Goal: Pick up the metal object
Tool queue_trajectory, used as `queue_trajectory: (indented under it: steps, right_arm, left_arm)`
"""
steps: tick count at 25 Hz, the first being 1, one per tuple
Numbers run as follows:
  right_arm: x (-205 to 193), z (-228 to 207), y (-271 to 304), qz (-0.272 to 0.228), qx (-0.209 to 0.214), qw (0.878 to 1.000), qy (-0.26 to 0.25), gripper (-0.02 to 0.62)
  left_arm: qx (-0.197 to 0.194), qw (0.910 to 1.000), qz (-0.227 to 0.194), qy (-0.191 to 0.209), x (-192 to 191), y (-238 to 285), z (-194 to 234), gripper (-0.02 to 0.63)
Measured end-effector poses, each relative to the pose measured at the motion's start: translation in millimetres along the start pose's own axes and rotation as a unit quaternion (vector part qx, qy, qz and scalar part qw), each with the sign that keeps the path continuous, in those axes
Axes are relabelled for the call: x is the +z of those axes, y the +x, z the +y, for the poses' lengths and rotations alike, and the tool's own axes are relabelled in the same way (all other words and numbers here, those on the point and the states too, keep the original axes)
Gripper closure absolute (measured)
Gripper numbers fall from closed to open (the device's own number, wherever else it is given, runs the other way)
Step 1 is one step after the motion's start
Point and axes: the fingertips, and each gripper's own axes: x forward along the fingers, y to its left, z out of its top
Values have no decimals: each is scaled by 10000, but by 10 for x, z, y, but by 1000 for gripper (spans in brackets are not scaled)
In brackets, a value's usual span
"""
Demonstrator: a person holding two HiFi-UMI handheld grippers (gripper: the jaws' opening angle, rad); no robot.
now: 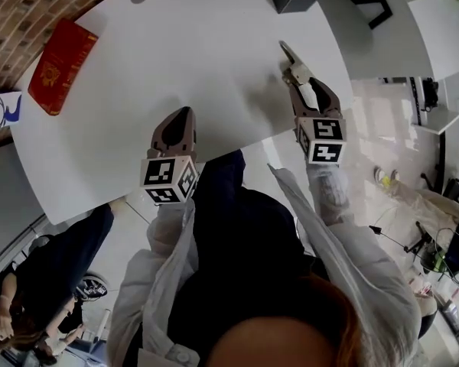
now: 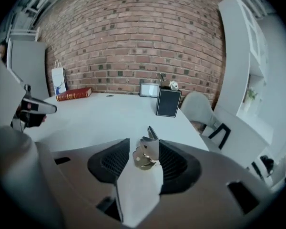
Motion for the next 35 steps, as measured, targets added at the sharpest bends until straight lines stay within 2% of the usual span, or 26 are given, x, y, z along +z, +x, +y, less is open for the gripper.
queue_trajectory:
  steps: [4, 8, 11, 14, 17, 19, 22, 28, 35]
  right_arm:
    - [-53, -28, 200, 329, -173, 9958, -831, 391]
    - [-88, -53, 329, 538, -447, 9841, -1630, 416]
    - [-74, -50, 392, 594, -585, 9734, -2136, 450]
    - [-90, -39, 410, 671, -742, 9584, -2672, 524]
    - [-69, -47, 399, 702, -907, 9417, -3164, 544]
    - [-31, -59, 387, 665, -896, 9417, -3174, 559]
    - [-25, -65, 382, 692, -778, 9487, -2986, 561]
    - [-14, -29, 383, 691, -594, 9500, -2988, 563]
    - [-8, 7, 363, 823, -98, 9578, -2753, 563]
  left_arm:
    - [118, 9997, 102, -163, -14, 114, 120, 580]
    - [165, 9994, 170, -251, -43, 201, 212, 581]
    - [183, 9993, 172, -283, -42, 251, 249, 580]
    - [196, 9992, 177, -313, -50, 275, 259, 580]
    - [222, 9991, 134, -333, -40, 281, 271, 580]
    - [242, 9991, 89, -340, -21, 276, 285, 580]
    - [292, 9989, 38, -368, -4, 236, 290, 581]
    - [411, 9984, -135, -358, 84, 141, 278, 580]
    - [638, 9967, -260, -436, 131, 14, 190, 580]
